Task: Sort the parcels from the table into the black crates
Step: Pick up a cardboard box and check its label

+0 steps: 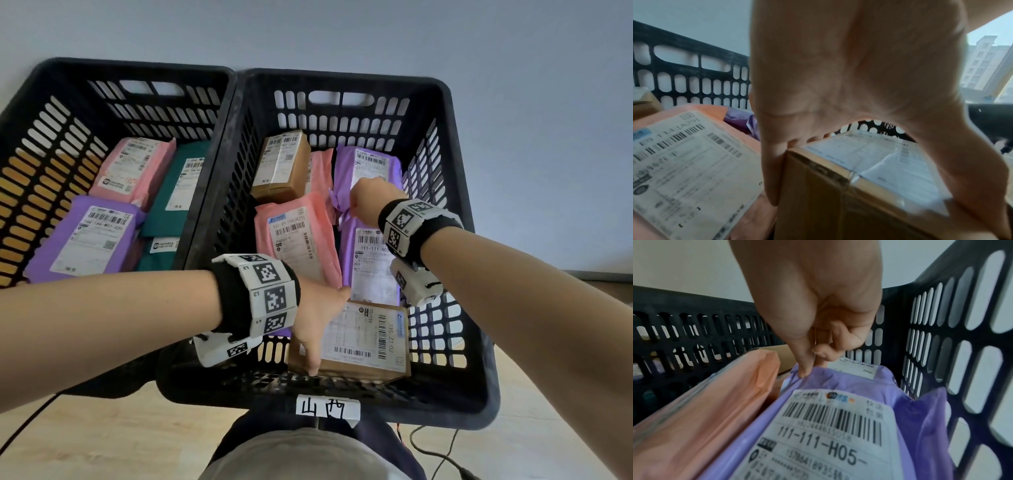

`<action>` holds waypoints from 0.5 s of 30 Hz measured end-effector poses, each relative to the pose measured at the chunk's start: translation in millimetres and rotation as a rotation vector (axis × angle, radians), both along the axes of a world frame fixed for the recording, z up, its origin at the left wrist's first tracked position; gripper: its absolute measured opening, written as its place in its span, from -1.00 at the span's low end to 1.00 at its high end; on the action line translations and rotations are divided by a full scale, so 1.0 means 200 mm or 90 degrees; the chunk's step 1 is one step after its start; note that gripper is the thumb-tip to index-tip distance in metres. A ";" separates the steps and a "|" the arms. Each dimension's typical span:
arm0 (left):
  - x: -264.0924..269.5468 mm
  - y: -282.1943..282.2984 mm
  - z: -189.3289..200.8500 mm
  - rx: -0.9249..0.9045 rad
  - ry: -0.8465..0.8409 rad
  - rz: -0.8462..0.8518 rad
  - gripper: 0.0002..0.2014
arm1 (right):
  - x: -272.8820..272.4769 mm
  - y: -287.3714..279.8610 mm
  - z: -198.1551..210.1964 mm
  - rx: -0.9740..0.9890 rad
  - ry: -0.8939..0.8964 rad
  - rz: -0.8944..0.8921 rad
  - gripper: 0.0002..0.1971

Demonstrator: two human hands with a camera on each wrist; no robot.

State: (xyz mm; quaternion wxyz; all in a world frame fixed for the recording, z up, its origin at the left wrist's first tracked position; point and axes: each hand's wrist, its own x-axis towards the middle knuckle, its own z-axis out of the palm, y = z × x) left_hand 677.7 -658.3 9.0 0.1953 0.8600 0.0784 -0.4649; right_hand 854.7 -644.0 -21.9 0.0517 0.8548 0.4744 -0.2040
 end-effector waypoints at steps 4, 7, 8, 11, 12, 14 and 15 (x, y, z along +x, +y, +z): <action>0.00 -0.04 -0.03 0.022 -0.037 -0.044 0.26 | 0.01 -0.01 0.00 0.003 0.018 -0.009 -0.82; 0.00 -0.05 -0.06 0.022 -0.067 -0.049 0.23 | 0.02 -0.02 0.00 -0.003 0.040 -0.018 -0.80; 0.01 -0.06 -0.07 0.021 -0.071 -0.055 0.21 | 0.01 -0.03 0.00 -0.007 0.045 -0.020 -0.80; 0.02 -0.07 -0.11 0.017 -0.065 -0.065 0.11 | 0.01 -0.04 0.00 -0.007 0.055 -0.031 -0.81; 0.03 -0.07 -0.13 0.018 -0.060 -0.063 0.06 | 0.01 -0.05 0.01 -0.002 0.060 -0.036 -0.80; 0.03 -0.07 -0.15 0.026 -0.063 -0.067 -0.01 | 0.01 -0.07 0.02 0.005 0.074 -0.042 -0.78; 0.03 -0.07 -0.16 0.030 -0.062 -0.067 -0.02 | 0.01 -0.08 0.03 0.004 0.081 -0.041 -0.76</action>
